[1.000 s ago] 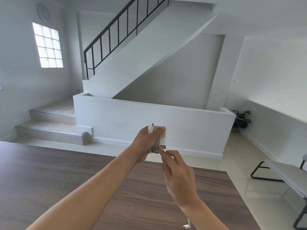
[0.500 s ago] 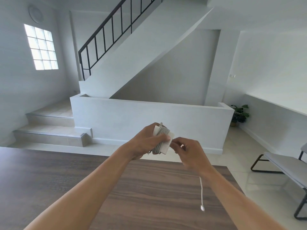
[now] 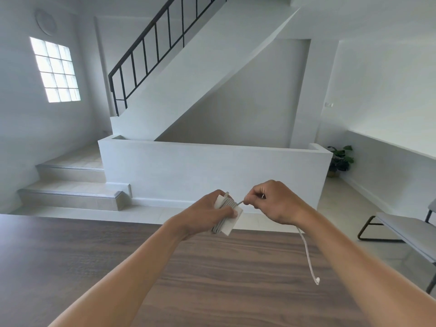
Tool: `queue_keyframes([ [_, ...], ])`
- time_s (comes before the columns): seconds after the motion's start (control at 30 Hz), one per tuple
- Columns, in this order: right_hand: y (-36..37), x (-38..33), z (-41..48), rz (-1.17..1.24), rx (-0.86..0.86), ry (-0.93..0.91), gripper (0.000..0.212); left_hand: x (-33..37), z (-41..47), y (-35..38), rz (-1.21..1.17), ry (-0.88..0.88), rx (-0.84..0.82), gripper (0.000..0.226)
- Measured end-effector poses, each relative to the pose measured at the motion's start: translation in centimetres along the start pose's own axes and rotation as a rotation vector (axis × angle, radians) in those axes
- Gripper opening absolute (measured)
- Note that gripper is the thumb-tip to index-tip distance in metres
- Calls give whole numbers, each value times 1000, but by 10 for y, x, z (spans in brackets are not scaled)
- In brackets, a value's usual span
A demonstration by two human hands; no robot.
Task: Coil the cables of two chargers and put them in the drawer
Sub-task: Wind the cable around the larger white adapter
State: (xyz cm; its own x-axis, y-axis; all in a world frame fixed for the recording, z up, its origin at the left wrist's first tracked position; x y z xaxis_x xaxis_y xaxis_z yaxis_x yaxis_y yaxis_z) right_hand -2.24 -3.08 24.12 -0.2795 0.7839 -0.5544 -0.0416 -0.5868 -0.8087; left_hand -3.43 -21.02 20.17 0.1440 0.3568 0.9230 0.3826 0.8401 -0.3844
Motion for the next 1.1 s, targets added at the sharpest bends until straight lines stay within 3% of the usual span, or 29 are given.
queue_keyframes([
  [0.17,15,-15,-7,-101,201,-99,23,3,5,-4,-192,23,79,46],
  [0.3,30,-27,-21,-79,380,-199,25,5,7,-2,-336,18,102,29],
  [0.5,61,-38,-37,-141,413,-260,22,9,10,-2,-461,-42,162,27],
  [0.63,68,-32,-42,-175,485,-270,28,12,7,-2,-415,-5,122,25],
  [0.93,87,-11,-57,-39,611,-401,32,14,8,-2,-488,17,178,12],
  [1.1,95,-3,-57,-36,628,-454,29,13,11,-5,-532,-17,195,19],
])
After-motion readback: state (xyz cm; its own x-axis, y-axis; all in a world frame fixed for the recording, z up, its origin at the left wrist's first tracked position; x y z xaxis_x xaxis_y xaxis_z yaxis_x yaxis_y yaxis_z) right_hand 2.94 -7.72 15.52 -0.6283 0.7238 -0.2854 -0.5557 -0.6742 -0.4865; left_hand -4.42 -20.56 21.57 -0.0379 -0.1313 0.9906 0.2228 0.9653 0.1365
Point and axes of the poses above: each hand's wrist, its own z-axis towards the middle knuckle, its own y-axis out of the palm, x = y × z, the point moved 3 cm from there along z, towards the middle knuckle, and after that the axes turned 1 degree about -y, right-handed, at the moved point
